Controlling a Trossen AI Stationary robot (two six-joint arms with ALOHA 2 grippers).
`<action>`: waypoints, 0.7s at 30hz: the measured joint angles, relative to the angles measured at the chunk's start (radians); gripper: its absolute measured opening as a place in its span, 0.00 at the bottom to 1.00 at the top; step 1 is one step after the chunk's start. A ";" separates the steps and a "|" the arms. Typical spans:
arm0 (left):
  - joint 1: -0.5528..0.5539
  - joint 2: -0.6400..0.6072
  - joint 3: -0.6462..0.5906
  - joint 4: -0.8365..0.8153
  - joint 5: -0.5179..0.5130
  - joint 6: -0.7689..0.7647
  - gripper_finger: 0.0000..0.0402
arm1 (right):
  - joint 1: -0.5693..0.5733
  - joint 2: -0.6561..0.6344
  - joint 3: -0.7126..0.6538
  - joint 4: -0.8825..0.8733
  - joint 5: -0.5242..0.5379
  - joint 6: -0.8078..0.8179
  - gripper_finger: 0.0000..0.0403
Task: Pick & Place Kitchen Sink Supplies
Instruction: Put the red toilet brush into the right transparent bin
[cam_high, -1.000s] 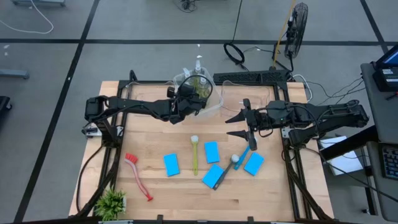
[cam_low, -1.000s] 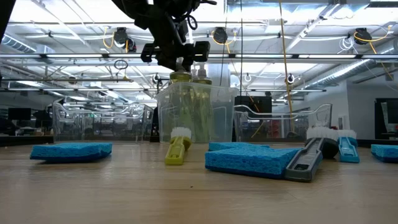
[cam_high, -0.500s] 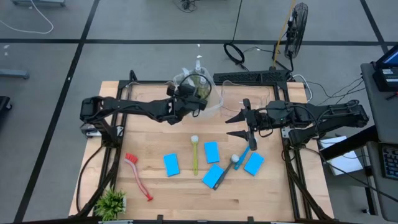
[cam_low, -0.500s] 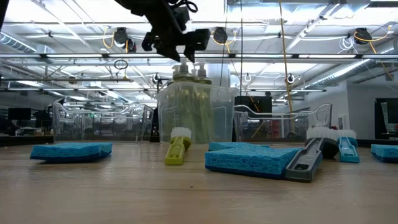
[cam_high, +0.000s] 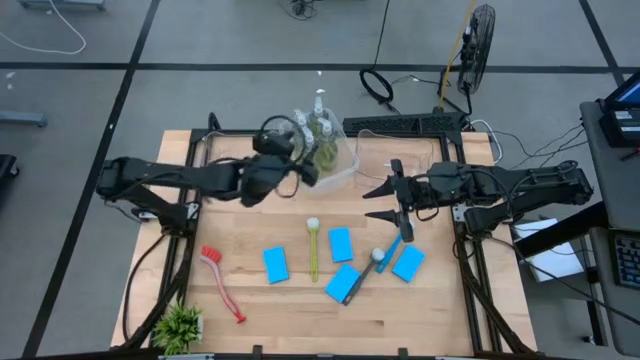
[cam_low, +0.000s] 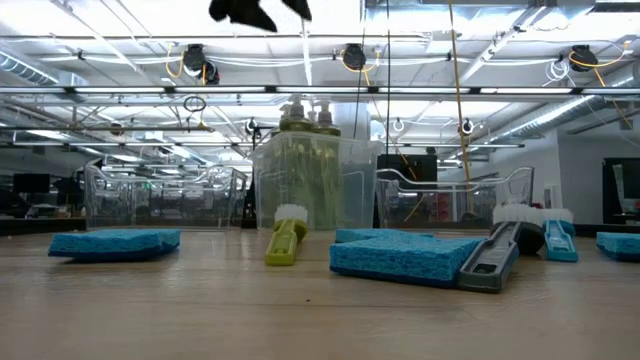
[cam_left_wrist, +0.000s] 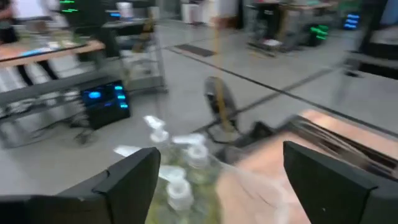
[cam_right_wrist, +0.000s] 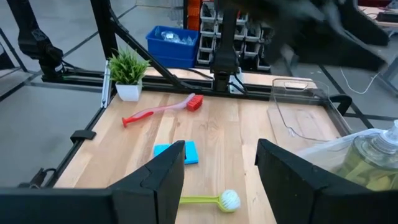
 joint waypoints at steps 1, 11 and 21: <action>-0.024 -0.016 0.000 -0.017 0.010 0.000 0.86 | 0.000 0.000 0.000 -0.004 0.000 -0.005 0.46; -0.254 -0.058 0.000 -0.463 0.131 -0.481 0.83 | 0.000 -0.031 0.000 -0.144 0.000 -0.058 0.46; -0.333 0.041 -0.001 -0.810 0.647 -1.177 0.73 | 0.000 -0.092 0.000 -0.206 0.000 -0.054 0.46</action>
